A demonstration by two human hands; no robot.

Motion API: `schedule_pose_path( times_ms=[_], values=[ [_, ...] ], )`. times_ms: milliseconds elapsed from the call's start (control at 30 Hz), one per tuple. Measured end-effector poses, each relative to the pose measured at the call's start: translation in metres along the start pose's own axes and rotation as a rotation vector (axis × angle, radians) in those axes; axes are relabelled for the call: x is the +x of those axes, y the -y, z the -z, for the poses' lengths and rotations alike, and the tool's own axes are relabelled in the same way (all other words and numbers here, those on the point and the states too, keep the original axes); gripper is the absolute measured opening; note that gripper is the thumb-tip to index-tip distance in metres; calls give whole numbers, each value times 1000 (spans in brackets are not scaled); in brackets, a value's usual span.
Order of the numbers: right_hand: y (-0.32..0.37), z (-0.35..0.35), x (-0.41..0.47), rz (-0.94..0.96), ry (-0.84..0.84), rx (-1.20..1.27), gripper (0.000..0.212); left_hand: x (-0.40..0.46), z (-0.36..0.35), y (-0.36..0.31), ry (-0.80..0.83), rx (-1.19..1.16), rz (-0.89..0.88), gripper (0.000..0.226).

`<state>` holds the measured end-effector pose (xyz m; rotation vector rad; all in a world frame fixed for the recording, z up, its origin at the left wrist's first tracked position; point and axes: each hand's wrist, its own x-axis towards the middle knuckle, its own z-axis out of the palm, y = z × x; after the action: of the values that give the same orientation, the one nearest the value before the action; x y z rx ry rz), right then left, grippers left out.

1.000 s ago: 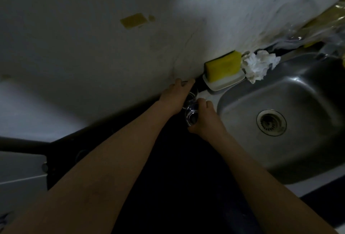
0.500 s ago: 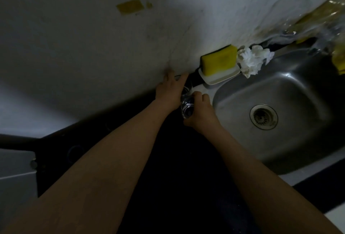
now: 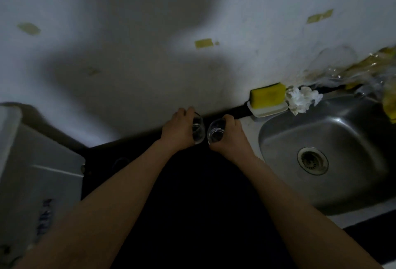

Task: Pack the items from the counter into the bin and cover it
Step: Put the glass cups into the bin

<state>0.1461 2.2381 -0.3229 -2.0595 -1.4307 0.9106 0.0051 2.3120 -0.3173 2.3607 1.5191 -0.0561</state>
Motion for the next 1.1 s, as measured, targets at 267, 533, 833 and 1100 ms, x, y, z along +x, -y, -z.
schedule_pose_path(
  times_ms=[267,533,833,1100],
  values=[
    [81,-5,-60,224,-16,-40,85,-93,61,37,-91,-105,131,83],
    [150,-42,-116,409,-41,10,83,-187,102,83,-263,-136,243,72],
    [247,-97,-171,588,-47,153,78,-293,157,145,-474,-220,344,83],
    [337,-174,-219,638,-4,233,80,-369,197,240,-504,-266,386,82]
  ],
)
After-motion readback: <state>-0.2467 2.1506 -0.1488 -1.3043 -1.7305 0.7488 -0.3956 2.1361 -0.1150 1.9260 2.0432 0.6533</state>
